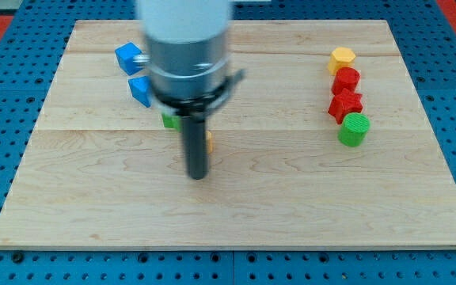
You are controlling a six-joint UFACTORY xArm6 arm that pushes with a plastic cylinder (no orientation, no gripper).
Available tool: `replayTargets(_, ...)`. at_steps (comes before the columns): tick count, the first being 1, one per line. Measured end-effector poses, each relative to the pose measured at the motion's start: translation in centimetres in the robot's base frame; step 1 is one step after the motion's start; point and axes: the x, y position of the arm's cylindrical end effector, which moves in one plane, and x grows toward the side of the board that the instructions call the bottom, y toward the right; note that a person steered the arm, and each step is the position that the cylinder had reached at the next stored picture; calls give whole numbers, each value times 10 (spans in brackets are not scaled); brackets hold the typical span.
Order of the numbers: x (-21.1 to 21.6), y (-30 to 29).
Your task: Place the yellow heart below the green circle
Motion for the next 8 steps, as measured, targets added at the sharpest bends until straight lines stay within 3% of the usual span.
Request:
replayTargets(1, 30, -25)
replayTargets(2, 30, -28)
replayTargets(3, 18, -50)
replayTargets(4, -21, -64)
replayTargets(5, -45, -44)
replayTargets(6, -47, 12)
replayTargets(8, -75, 40)
